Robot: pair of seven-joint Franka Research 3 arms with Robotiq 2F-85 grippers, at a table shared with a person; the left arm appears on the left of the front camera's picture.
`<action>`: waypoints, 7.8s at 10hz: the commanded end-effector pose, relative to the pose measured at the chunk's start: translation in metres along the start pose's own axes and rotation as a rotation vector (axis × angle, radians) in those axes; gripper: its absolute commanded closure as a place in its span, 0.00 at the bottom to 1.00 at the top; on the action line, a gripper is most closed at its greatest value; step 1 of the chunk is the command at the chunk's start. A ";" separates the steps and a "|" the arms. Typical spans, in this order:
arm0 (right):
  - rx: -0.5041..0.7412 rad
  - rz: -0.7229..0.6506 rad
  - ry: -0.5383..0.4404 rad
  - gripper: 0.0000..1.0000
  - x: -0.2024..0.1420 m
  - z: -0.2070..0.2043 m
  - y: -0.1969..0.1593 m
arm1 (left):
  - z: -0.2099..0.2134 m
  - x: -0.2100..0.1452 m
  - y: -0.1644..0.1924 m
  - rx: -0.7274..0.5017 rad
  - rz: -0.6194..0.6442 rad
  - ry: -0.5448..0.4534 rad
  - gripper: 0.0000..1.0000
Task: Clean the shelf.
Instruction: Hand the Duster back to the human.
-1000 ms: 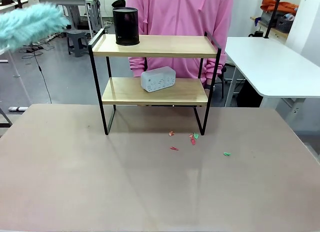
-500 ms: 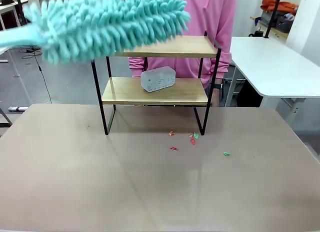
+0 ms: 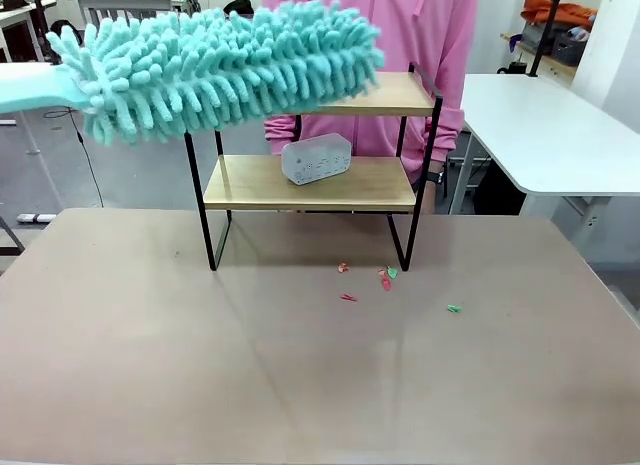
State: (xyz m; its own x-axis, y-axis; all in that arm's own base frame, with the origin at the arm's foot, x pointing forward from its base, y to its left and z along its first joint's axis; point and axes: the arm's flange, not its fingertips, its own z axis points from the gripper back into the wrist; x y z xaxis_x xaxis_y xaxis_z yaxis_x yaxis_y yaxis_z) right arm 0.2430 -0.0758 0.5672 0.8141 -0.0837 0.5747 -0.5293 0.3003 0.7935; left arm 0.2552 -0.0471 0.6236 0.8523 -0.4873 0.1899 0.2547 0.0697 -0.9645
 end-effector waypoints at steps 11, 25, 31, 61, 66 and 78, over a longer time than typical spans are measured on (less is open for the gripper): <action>0.235 -0.031 0.569 0.00 -0.047 -0.209 0.047 | -0.072 0.033 0.014 0.100 -0.049 0.581 0.88; 0.358 0.010 0.631 0.00 -0.040 -0.235 0.070 | -0.085 0.036 0.023 0.116 -0.019 0.583 0.88; 0.386 -0.011 0.888 0.00 -0.073 -0.282 0.078 | -0.099 0.058 0.025 0.102 -0.045 0.635 0.88; 0.386 -0.081 0.887 1.00 -0.082 -0.247 0.057 | -0.014 0.031 0.070 0.171 0.059 0.061 0.00; 0.306 0.035 0.471 1.00 -0.098 -0.115 0.068 | 0.058 0.005 0.141 0.095 0.053 -0.742 0.00; 0.179 -0.747 -0.218 1.00 -0.146 -0.017 -0.149 | 0.081 -0.012 0.129 0.092 0.116 -0.640 0.03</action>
State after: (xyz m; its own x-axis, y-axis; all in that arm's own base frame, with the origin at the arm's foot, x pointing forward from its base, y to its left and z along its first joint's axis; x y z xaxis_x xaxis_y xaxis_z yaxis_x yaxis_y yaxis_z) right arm 0.2364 -0.1895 0.3767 0.9247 -0.3583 -0.1288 0.1013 -0.0945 0.9904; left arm 0.3161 0.0352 0.5098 0.9717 0.1476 0.1847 0.1573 0.1794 -0.9711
